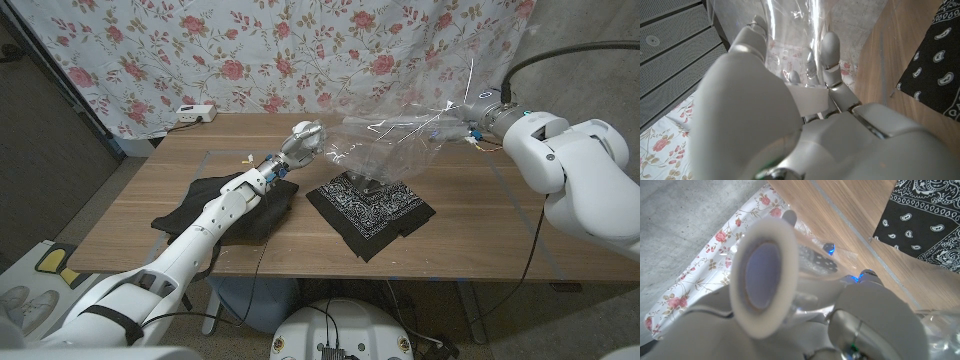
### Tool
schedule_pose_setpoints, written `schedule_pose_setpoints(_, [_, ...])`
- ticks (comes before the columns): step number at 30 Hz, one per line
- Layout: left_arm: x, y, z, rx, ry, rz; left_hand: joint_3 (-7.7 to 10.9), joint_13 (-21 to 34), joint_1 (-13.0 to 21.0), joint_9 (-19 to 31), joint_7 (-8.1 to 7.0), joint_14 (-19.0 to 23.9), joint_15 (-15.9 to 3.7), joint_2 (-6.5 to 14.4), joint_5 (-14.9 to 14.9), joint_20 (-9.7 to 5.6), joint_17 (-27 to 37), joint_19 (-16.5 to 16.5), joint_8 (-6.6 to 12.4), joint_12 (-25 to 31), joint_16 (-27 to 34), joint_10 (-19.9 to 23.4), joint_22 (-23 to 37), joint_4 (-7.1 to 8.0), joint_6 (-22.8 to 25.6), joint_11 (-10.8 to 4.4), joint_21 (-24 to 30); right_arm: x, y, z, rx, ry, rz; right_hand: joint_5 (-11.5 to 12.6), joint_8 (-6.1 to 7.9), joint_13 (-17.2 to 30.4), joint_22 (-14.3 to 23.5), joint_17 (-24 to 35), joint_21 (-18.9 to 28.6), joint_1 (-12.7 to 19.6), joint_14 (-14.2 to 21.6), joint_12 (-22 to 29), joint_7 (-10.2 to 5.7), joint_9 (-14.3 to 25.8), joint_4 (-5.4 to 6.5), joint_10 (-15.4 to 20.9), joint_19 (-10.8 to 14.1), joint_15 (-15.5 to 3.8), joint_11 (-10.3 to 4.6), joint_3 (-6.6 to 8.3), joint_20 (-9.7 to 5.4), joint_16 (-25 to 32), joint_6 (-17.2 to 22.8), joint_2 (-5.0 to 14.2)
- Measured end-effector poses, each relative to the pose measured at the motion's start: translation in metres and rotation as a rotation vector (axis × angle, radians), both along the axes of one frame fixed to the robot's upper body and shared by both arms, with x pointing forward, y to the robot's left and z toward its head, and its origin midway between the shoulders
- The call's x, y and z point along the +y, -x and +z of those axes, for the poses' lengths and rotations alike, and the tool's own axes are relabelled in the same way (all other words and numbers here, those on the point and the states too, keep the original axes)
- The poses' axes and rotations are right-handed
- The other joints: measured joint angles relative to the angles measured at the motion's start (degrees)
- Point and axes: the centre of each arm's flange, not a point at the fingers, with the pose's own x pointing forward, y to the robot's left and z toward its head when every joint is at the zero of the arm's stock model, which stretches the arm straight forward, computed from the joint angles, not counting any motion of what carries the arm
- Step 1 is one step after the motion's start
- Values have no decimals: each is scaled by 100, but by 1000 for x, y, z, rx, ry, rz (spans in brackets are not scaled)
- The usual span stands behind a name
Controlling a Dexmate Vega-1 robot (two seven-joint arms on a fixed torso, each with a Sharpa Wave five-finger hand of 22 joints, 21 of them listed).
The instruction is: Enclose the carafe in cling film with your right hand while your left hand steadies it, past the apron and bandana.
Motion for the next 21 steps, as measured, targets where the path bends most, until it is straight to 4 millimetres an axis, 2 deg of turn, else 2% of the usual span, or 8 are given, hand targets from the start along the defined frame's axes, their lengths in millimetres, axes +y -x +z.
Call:
schedule_pose_setpoints(7, [-1, -7, -10, 18, -25, -6, -1, -3, 2, 0, 0, 0, 0, -2, 0, 1, 11, 0, 0, 0, 0, 0, 0, 1, -1, 0, 16, 10, -8, 4, -5, -2, 17, 1, 0, 0, 0, 0, 0, 8, 0, 0, 0, 0, 0, 0, 0, 0, 0, 0, 0, 0, 0, -7])
schedule_pose_setpoints(21, [-14, -11, -14, 30, -99, -52, -3, 4, 4, 0, 4, 0, 0, -4, 0, 11, 12, -8, 0, 0, 0, -1, 2, 2, -7, 1, 15, 26, -16, 6, -22, -8, 53, 2, 40, 0, 1, 0, 0, 4, 0, 0, 0, -28, 0, -1, -21, 0, -1, 0, -21, 0, 0, -3])
